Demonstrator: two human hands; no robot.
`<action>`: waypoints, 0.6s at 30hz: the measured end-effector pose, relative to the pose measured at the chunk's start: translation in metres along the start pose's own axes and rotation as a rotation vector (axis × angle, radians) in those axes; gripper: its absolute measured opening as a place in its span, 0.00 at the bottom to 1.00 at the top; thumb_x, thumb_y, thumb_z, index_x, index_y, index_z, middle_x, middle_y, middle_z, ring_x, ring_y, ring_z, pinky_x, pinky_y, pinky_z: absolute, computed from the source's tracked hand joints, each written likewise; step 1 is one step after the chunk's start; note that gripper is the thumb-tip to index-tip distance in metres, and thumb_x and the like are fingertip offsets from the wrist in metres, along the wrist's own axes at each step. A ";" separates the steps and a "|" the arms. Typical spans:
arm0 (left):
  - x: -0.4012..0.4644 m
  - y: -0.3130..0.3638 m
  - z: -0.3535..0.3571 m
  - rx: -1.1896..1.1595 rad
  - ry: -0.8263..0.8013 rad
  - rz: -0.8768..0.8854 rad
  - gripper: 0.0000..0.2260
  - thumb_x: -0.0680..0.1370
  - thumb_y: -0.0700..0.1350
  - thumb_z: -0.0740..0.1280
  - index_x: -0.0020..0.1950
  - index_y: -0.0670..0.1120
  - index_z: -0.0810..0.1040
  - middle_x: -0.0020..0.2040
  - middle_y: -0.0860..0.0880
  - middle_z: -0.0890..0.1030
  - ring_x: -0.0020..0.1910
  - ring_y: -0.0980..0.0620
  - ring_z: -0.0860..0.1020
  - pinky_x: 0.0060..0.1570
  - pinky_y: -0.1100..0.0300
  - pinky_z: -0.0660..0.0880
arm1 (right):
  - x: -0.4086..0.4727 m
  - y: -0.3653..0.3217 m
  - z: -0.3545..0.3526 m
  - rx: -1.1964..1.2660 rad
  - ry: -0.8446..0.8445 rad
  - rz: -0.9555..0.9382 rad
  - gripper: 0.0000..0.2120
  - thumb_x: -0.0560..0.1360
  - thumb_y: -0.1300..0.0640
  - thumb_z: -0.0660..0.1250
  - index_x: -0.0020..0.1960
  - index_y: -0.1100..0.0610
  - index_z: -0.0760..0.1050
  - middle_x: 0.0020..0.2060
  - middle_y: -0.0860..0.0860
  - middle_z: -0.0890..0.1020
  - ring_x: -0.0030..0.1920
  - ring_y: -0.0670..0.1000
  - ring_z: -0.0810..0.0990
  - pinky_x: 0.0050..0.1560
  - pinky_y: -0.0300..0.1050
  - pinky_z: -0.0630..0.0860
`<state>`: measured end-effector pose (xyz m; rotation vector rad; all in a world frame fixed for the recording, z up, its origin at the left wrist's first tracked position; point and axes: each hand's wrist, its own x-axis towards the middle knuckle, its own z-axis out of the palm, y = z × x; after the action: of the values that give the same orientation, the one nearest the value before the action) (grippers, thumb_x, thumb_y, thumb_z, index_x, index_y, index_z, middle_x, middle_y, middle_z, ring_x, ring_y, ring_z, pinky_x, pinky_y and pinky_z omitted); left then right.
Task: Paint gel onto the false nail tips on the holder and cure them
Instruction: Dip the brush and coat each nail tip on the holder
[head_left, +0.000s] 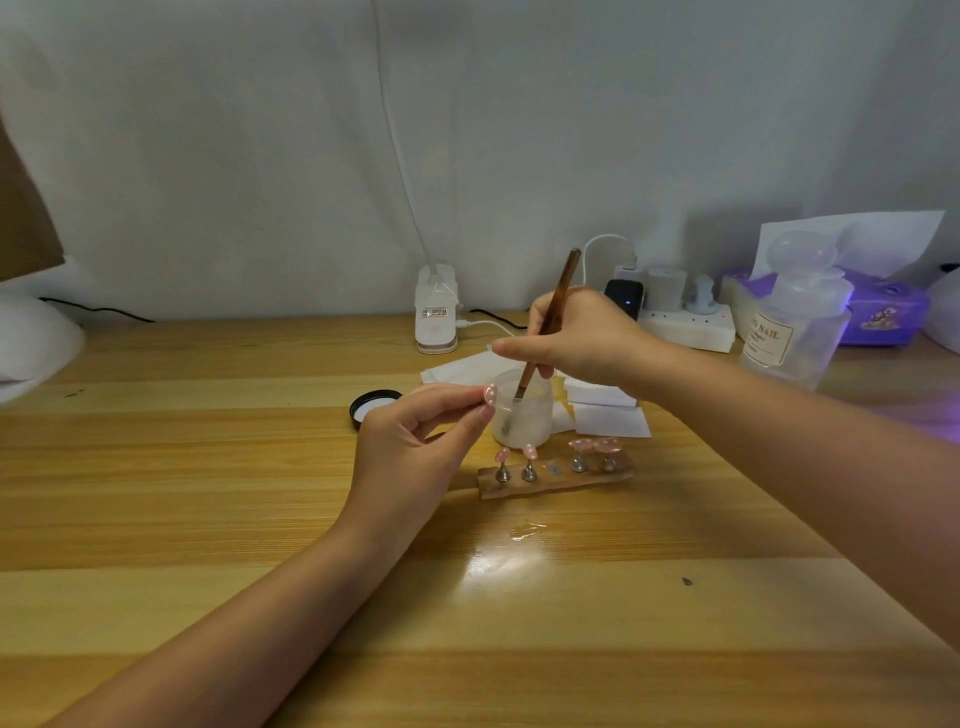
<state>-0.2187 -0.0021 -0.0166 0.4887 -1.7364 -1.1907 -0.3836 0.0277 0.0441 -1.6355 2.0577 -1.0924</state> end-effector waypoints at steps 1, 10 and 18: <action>0.000 -0.001 0.000 -0.004 0.003 0.000 0.08 0.68 0.40 0.71 0.45 0.51 0.82 0.45 0.55 0.84 0.45 0.58 0.82 0.46 0.67 0.77 | 0.001 0.000 0.000 0.021 0.017 0.004 0.14 0.72 0.51 0.69 0.32 0.54 0.70 0.25 0.47 0.74 0.28 0.43 0.74 0.31 0.35 0.69; 0.000 -0.002 0.000 -0.020 0.017 -0.009 0.08 0.67 0.42 0.71 0.43 0.52 0.82 0.43 0.57 0.84 0.44 0.60 0.82 0.45 0.68 0.76 | 0.000 0.001 0.001 0.006 -0.010 0.054 0.13 0.73 0.54 0.69 0.32 0.55 0.70 0.26 0.49 0.74 0.28 0.43 0.73 0.32 0.36 0.70; 0.001 -0.003 0.001 -0.054 0.010 -0.019 0.07 0.65 0.43 0.71 0.40 0.53 0.82 0.41 0.55 0.84 0.43 0.60 0.82 0.43 0.71 0.75 | -0.006 0.011 -0.017 0.175 0.238 0.066 0.14 0.73 0.54 0.68 0.31 0.55 0.71 0.18 0.45 0.75 0.24 0.40 0.74 0.34 0.37 0.70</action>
<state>-0.2205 -0.0035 -0.0194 0.4793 -1.6901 -1.2434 -0.4000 0.0403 0.0459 -1.4020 2.0709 -1.4596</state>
